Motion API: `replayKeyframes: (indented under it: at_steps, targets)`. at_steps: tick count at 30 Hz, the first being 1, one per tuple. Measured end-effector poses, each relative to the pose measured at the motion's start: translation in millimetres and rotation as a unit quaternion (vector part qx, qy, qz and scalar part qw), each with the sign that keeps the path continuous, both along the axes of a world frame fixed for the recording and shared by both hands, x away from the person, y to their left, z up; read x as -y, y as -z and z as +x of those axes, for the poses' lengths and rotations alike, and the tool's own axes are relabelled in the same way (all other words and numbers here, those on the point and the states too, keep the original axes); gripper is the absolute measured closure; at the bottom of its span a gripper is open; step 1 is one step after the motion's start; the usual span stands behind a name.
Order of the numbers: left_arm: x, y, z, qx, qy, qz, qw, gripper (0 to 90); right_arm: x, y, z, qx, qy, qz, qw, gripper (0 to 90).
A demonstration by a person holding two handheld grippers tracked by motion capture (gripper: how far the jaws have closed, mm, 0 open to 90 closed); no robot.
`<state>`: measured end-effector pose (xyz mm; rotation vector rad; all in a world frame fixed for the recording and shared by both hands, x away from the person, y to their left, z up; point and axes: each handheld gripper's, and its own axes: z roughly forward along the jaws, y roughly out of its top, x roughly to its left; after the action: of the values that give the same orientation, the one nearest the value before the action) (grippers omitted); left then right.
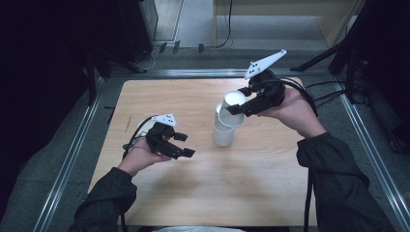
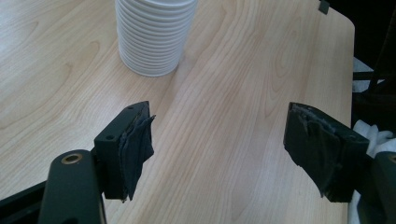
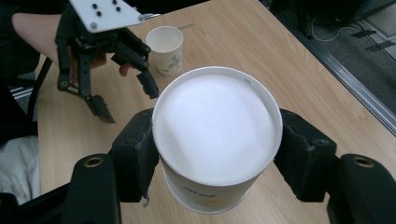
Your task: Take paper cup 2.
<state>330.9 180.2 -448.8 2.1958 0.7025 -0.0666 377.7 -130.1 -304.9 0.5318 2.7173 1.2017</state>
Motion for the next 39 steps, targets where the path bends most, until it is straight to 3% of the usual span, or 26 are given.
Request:
replayKeyframes:
  at_steps: [9, 19, 28, 39]
  targets:
    - [2.9, -0.3, 2.1, -0.001, 0.003, -0.007, 1.0, 23.5, 7.0, 12.1, -22.1, 0.003, -0.021, 0.003, 0.9998, 36.1]
    - [4.3, 0.3, 1.8, -0.001, 0.008, -0.003, 1.0, 23.5, 12.7, 38.3, -42.0, 0.0, -0.038, 0.011, 0.9992, 36.0]
    - [3.2, -0.6, -0.5, 0.0, 0.01, 0.001, 1.0, 22.8, 11.1, 63.6, -49.0, -0.002, -0.051, 0.017, 0.9986, 36.0]
    - [4.5, 1.5, -5.6, 0.001, 0.012, -0.001, 0.9999, 21.0, 1.7, 101.5, -51.2, -0.024, -0.069, 0.031, 0.9968, 36.0]
